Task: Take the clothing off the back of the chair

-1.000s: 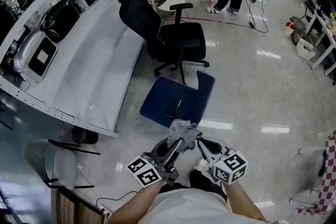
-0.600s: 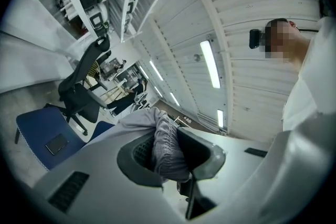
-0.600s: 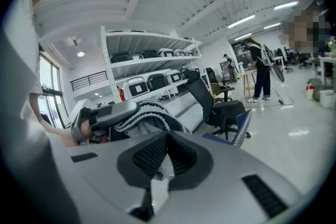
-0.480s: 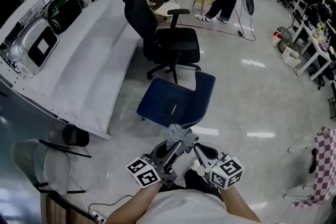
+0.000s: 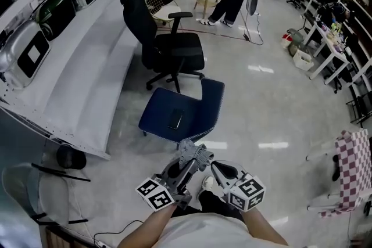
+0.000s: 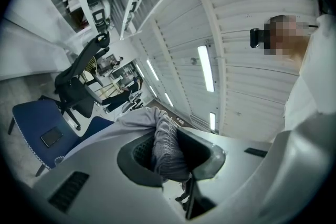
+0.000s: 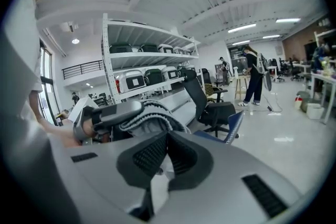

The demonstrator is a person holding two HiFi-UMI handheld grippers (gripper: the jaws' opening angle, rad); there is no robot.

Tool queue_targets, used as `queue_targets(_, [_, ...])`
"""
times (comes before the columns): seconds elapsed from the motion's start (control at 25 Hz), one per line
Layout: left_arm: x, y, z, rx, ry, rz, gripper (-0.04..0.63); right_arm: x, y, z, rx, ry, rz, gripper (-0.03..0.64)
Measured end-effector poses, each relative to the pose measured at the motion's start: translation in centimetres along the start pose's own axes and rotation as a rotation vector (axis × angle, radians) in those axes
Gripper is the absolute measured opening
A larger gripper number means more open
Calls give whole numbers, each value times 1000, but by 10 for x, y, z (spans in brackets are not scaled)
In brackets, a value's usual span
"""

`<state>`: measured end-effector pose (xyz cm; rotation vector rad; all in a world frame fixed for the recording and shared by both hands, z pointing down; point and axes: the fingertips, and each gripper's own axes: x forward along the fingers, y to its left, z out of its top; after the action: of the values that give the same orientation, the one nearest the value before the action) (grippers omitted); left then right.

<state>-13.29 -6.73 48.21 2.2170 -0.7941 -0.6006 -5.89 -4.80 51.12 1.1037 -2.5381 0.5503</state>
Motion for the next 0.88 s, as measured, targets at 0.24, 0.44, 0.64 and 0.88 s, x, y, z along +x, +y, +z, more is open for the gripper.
queue_targets(0.24, [6, -5, -4, 14, -1, 0, 84, -11, -11, 1, -11, -13, -24, 17])
queue_targets(0.44, [10, -13, -1, 60, -8, 17, 84, -21, -35, 12, -24, -42, -47, 17])
queue_targets(0.64, [21, -23, -10, 72, -2, 29, 84, -31, -38, 15, -35, -79, -18, 17])
queue_targets(0.88, [20, -30, -15, 84, 2, 46, 84, -35, -32, 15, -55, -99, 18, 17])
